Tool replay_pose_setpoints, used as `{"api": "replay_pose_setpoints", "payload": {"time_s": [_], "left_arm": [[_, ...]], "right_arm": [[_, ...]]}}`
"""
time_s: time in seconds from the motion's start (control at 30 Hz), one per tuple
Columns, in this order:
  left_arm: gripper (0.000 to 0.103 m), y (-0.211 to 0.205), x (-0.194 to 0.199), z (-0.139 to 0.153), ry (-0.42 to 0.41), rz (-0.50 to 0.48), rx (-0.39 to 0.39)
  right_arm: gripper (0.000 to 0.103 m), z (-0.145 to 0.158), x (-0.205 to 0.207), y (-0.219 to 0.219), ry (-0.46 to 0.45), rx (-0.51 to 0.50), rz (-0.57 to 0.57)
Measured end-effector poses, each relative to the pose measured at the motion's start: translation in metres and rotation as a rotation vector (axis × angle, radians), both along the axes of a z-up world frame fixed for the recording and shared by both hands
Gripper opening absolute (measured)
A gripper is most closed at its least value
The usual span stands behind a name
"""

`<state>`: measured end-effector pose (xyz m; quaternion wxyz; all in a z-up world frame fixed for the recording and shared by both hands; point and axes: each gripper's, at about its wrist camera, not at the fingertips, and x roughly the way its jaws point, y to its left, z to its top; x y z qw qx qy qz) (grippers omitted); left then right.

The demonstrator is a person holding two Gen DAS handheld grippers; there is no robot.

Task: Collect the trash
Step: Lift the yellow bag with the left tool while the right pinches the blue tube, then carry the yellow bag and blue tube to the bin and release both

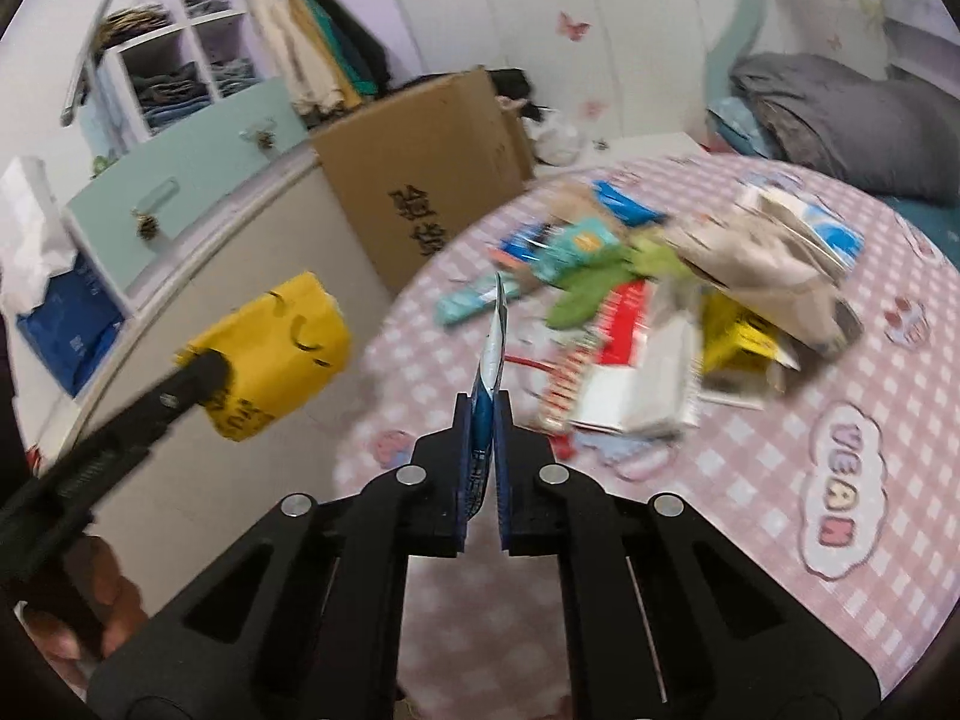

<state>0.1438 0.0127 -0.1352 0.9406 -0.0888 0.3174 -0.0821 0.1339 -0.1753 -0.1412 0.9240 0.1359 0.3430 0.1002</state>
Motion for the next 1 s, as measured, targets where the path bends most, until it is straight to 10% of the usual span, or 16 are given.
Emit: {"api": "replay_pose_setpoints", "payload": {"time_s": [0.57, 0.63, 0.7, 1.0], "left_arm": [[0.025, 0.172, 0.045, -0.044, 0.116, 0.438, 0.060], [0.025, 0.192, 0.054, -0.054, 0.148, 0.473, 0.066], [0.025, 0.206, 0.062, -0.063, 0.177, 0.499, 0.073], [0.026, 0.211, 0.075, -0.090, 0.242, 0.482, 0.068]], "right_arm": [[0.010, -0.041, 0.118, 0.204, 0.025, 0.014, 0.374], [0.020, -0.057, 0.135, 0.223, 0.053, 0.005, 0.384], [0.060, -0.070, 0.144, 0.233, 0.082, 0.000, 0.376], [0.069, -0.081, 0.136, 0.231, 0.098, -0.067, 0.338]]}}
